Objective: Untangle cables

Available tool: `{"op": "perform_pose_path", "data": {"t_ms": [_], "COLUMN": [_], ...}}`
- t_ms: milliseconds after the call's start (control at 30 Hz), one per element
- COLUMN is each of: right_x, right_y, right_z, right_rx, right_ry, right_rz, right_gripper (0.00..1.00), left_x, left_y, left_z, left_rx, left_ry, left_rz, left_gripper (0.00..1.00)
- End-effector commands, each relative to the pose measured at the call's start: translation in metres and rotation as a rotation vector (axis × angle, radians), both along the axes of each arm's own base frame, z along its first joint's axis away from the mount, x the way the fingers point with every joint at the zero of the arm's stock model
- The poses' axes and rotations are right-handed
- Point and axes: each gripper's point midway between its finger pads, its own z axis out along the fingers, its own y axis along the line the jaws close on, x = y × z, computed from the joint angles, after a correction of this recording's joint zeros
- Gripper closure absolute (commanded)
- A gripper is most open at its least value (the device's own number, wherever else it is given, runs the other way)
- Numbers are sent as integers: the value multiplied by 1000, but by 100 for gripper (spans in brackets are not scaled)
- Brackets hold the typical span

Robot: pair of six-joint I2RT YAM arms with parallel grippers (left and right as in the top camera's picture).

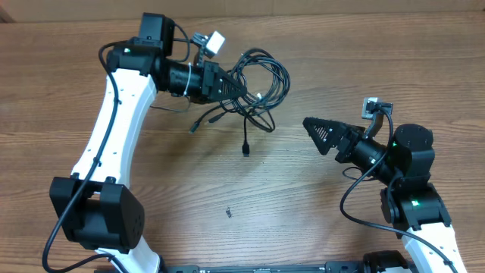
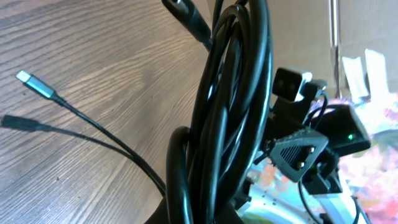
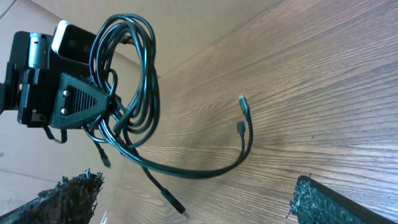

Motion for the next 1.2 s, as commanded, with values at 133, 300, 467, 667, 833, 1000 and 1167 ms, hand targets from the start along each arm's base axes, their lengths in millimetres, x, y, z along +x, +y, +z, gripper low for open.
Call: {"op": "perform_pose_path", "data": {"t_ms": [133, 300, 467, 667, 833, 1000, 1167], "right_x": [2, 5, 5, 5, 5, 5, 5], "right_y": [-1, -4, -5, -5, -5, -5, -5], "right_z": [14, 11, 11, 11, 11, 11, 11], "right_rx": [25, 16, 15, 15, 15, 14, 14], "right_ry": [-19, -13, -12, -13, -13, -13, -13], "right_rz": [-16, -39, -41, -41, -41, -41, -41], "right_gripper": [0, 0, 1, 4, 4, 6, 76], "left_x": [-27, -32, -33, -43, -47, -53, -61], "left_y": [-22, -25, -27, -44, -55, -62, -70], "left_z": [26, 37, 42, 43, 39, 36, 38], "left_rx": [-86, -156, -184, -190, -165, -151, -162], "left_ry": [-123, -115, -117, -148, -171, -170, -145], "left_rz": [-135, -155, -166, -220, -246, -264, -287], "left_gripper": [96, 96, 96, 96, 96, 96, 96]}}
